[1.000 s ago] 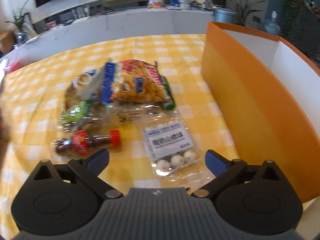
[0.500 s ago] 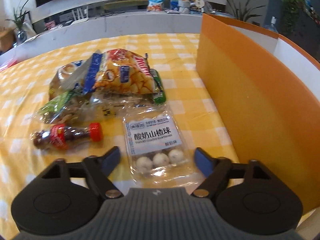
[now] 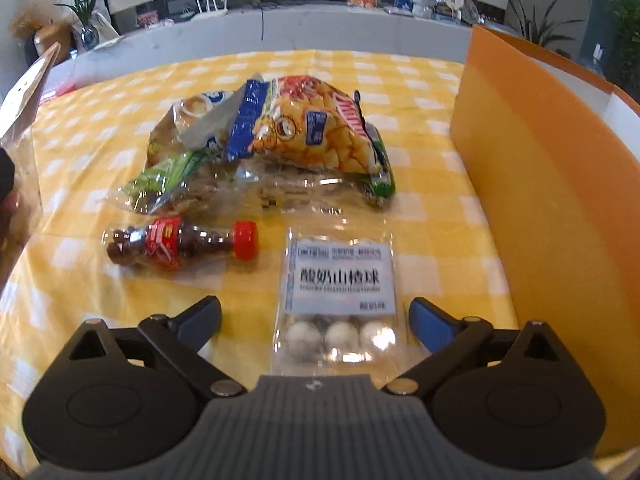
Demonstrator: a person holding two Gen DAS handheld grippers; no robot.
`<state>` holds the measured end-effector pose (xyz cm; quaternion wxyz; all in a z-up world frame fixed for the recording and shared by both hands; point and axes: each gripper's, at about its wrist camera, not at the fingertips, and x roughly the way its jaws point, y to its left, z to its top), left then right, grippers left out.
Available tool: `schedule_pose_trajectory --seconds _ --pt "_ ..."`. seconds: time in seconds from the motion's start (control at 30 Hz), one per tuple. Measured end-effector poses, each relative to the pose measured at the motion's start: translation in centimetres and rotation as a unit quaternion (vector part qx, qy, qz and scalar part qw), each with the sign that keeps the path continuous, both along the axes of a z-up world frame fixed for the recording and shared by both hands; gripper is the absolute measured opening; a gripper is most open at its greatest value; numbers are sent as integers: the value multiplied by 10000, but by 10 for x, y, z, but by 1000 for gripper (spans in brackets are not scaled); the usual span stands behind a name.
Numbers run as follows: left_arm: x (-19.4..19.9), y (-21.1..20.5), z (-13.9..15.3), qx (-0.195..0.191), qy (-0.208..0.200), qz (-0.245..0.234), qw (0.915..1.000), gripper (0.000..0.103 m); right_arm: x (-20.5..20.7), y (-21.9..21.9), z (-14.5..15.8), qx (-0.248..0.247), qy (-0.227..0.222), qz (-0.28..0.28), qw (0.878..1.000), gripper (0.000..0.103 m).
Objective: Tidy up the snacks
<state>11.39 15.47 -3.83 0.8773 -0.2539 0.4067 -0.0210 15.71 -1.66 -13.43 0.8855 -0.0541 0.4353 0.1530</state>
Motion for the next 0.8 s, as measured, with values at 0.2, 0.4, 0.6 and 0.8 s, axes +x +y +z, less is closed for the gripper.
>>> schedule_pose_trajectory --seconds 0.2,0.4,0.6,0.8 --pt "0 -4 0 65 -48 28 10000 71 2 -5 5 -28 -319 -245 9992 59" --pt "-1 -6 0 100 -53 7 9999 71 1 -7 8 -134 -227 -179 9995 58" --pt "-3 -6 2 19 -88 71 9999 71 -5 -9 19 -113 -328 -129 9993 58" --pt "-11 -2 12 -185 -496 96 9986 71 -20 -23 57 243 -620 -145 9977 58"
